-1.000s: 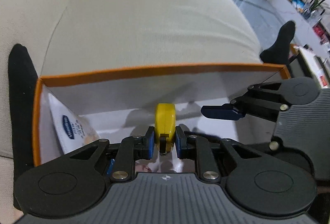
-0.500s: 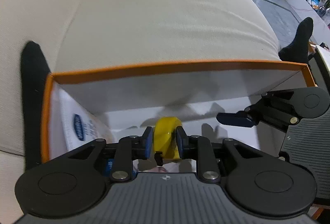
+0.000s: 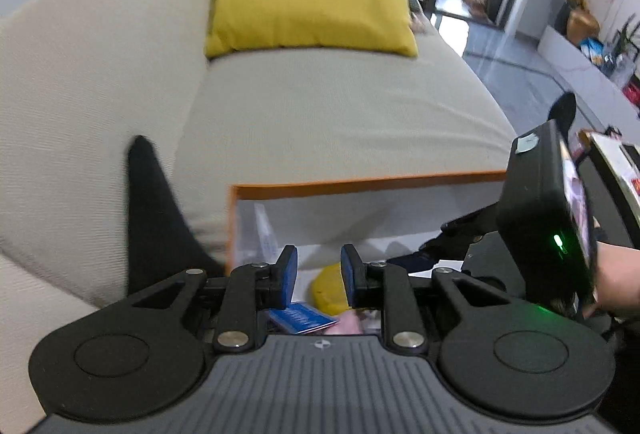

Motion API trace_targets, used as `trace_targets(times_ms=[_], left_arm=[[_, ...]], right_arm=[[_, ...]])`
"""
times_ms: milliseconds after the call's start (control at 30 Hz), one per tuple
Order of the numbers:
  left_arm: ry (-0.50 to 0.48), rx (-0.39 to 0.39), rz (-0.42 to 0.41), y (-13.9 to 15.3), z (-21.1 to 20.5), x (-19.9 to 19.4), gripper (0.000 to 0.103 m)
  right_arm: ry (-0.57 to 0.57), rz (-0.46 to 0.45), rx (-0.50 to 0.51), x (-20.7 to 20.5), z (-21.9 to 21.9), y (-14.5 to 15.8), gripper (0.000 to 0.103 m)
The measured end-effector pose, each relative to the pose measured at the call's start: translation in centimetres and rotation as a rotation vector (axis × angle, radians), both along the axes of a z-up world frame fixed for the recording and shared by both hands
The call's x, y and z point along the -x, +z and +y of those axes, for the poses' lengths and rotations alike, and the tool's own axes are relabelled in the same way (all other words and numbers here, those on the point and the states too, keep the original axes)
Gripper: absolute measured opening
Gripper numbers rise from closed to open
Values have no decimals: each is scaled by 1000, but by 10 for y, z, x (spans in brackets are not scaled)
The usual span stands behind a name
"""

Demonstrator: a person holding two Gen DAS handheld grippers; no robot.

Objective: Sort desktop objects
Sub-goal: 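Withdraw both tools from the box toward the pink stick and white box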

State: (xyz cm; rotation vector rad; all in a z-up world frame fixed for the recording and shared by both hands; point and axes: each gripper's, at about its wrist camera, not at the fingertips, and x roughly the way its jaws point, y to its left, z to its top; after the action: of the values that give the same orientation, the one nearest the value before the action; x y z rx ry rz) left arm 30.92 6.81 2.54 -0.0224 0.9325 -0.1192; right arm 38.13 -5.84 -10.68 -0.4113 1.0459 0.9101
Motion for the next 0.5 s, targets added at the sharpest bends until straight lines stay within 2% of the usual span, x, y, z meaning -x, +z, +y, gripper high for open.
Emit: trace_targets(times_ms=[200, 333, 433, 500], left_arm=[[81, 52, -49, 8, 31, 24, 26], [104, 82, -60, 4, 44, 35, 26], [120, 82, -74, -1, 50, 41, 26], [134, 114, -82, -7, 55, 44, 26]], right_arm=[[-153, 165, -63, -14, 5, -7, 39], [-140, 136, -20, -5, 10, -1, 39], [-138, 169, 8, -7, 7, 3, 30], [-119, 178, 29, -7, 7, 3, 26]])
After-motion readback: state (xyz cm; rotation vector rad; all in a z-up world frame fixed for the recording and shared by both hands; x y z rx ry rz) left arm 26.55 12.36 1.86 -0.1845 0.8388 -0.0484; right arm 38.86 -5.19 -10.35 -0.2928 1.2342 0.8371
